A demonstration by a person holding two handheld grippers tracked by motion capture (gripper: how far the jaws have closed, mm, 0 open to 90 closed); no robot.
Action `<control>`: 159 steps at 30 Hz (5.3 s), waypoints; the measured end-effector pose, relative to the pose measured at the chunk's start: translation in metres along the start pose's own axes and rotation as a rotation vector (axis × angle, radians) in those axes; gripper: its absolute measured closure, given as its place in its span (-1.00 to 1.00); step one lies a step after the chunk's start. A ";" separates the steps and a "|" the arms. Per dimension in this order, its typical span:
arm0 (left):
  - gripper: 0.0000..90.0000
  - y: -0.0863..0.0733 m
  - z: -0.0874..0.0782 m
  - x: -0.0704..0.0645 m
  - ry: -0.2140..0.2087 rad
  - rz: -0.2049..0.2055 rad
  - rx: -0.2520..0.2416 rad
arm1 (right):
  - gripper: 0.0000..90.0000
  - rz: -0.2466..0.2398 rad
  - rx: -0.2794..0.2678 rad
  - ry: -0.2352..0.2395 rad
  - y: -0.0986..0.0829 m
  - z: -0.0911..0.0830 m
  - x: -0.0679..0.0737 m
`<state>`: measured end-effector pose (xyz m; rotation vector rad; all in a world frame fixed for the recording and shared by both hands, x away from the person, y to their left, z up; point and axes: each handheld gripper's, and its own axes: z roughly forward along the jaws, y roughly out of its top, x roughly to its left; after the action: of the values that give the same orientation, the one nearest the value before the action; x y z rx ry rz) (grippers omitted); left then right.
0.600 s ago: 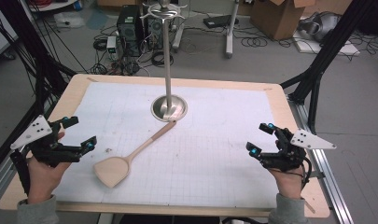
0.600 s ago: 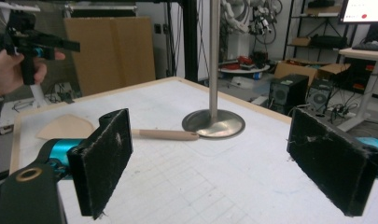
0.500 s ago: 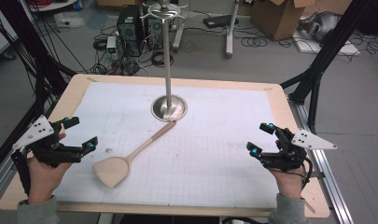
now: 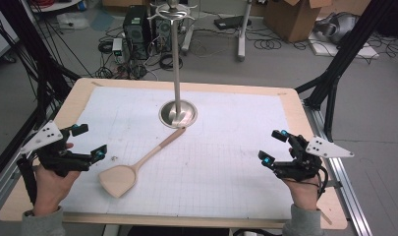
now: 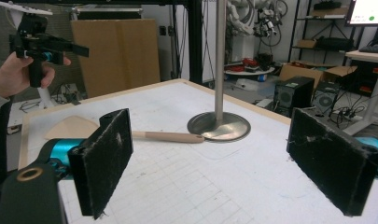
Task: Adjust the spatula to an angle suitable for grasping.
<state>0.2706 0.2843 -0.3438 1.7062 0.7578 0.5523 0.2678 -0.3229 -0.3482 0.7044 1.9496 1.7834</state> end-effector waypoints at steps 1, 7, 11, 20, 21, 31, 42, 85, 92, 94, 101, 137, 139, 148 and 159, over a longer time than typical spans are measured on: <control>-0.96 0.000 0.001 -0.001 -0.008 0.005 0.007 | -0.70 0.005 0.004 0.003 0.000 0.000 0.001; -0.73 -0.005 0.002 0.000 -0.009 0.022 -0.007 | -0.70 -0.005 0.019 0.011 0.001 0.001 0.005; -0.36 -0.006 0.005 0.000 0.011 0.015 -0.014 | -0.69 -0.014 0.025 0.010 0.000 0.000 0.005; 0.30 -0.009 0.014 0.002 -0.010 -0.012 0.028 | -0.69 -0.013 0.038 0.016 -0.001 -0.002 0.008; 0.35 -0.010 0.016 0.001 -0.005 -0.013 0.033 | -0.69 -0.010 0.037 0.015 -0.001 -0.002 0.008; 0.89 -0.016 0.030 0.001 -0.002 -0.021 0.088 | -0.69 -0.011 0.046 0.027 -0.001 -0.001 0.008; 0.99 -0.020 0.053 -0.002 -0.029 -0.037 0.159 | -0.69 -0.009 0.055 0.031 -0.002 0.000 0.007; 0.99 -0.035 0.128 -0.015 -0.055 -0.014 0.436 | -0.69 -0.004 0.080 0.047 -0.005 0.006 0.008; 0.99 -0.040 0.136 -0.016 -0.062 -0.016 0.484 | -0.69 -0.005 0.076 0.047 -0.005 0.005 0.007; 0.99 -0.041 0.137 -0.016 -0.059 -0.010 0.490 | -0.69 -0.004 0.076 0.047 -0.005 0.005 0.007; 0.99 -0.046 0.144 -0.018 -0.072 -0.017 0.532 | -0.69 -0.002 0.075 0.047 -0.005 0.005 0.007; 0.98 -0.030 0.131 -0.014 -0.085 -0.034 0.433 | -0.69 -0.009 0.081 0.059 -0.006 0.009 0.006; 0.79 -0.025 0.124 -0.016 -0.107 -0.043 0.383 | -0.69 -0.003 0.085 0.061 -0.006 0.009 0.007; -0.27 -0.021 0.116 -0.022 -0.182 -0.068 0.387 | -0.69 0.001 0.087 0.064 -0.006 0.011 0.007; -0.96 -0.016 0.109 -0.025 -0.226 -0.106 0.371 | -0.69 -0.005 0.098 0.074 -0.006 0.017 0.009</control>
<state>0.3271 0.1961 -0.3865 2.0136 0.8162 0.1442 0.2704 -0.3045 -0.3553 0.6735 2.0982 1.7438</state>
